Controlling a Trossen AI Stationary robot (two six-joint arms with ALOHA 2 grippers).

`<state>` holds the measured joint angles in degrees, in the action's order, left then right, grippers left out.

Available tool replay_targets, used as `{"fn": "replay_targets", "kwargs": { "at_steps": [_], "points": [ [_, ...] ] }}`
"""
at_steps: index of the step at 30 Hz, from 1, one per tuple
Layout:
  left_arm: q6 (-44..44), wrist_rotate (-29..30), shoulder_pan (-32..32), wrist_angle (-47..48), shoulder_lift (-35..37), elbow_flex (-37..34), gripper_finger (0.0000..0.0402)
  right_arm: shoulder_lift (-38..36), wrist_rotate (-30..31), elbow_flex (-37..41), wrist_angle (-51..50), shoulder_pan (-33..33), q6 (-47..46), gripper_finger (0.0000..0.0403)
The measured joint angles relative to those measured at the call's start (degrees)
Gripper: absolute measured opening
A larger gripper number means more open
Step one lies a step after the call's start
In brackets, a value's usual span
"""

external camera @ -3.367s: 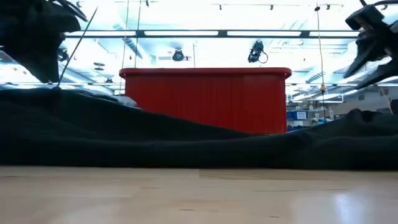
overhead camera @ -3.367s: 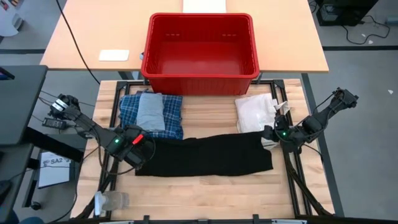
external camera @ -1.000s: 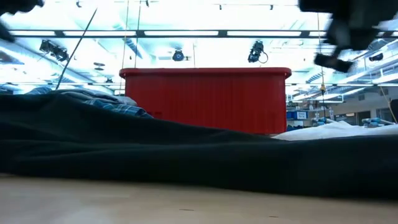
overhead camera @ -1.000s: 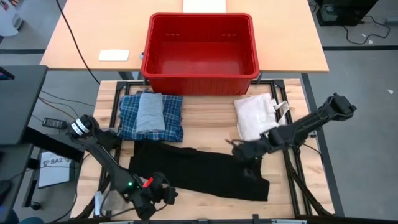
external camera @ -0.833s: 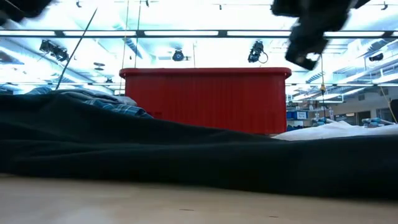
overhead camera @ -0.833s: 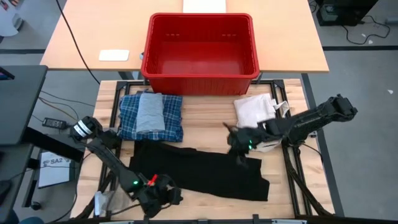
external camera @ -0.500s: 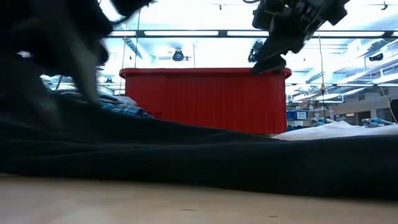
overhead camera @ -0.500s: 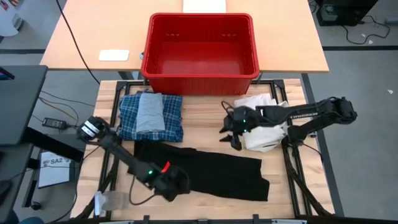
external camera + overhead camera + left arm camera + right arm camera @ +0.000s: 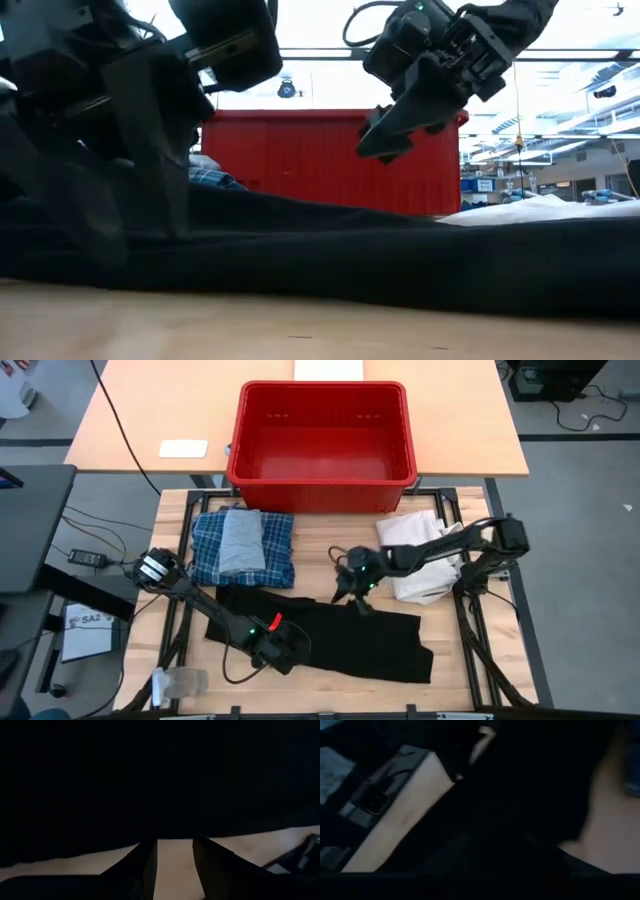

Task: Fold Laundry from Bin
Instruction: Fold the black shirt

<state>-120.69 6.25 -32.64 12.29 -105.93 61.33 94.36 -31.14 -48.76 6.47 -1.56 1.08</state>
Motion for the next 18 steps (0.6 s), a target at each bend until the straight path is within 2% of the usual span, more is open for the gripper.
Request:
{"fn": "replay_targets", "kwargs": {
  "at_steps": [5, 8, 12, 14, 18],
  "points": [
    [0.25, 0.05, 0.41, -0.72, -0.83, -0.04, 0.013, 7.63, 0.18, -0.06, 6.94, 2.19, -1.72, 0.0136],
    [0.12, 0.09, 0.76, -1.63, -1.28, 0.03, 0.013, 11.38, 0.66, -0.03, 4.53, 2.1, -2.67, 0.0097],
    [0.24, 0.11, 0.74, -3.21, -1.85, 0.05, 0.013, 13.71, -0.23, -0.36, -4.16, 2.92, -2.95, 0.0038],
    [0.37, 0.02, 0.42, -4.84, -1.93, -0.01, 0.013, 13.52, -2.66, -0.54, -10.58, 4.36, -2.95, 0.0016],
    [0.38, -0.1, -1.48, -9.64, -1.79, -0.06, 0.013, 10.0, -4.84, -0.12, -22.46, 10.14, -4.43, 0.001]
  ]
}}
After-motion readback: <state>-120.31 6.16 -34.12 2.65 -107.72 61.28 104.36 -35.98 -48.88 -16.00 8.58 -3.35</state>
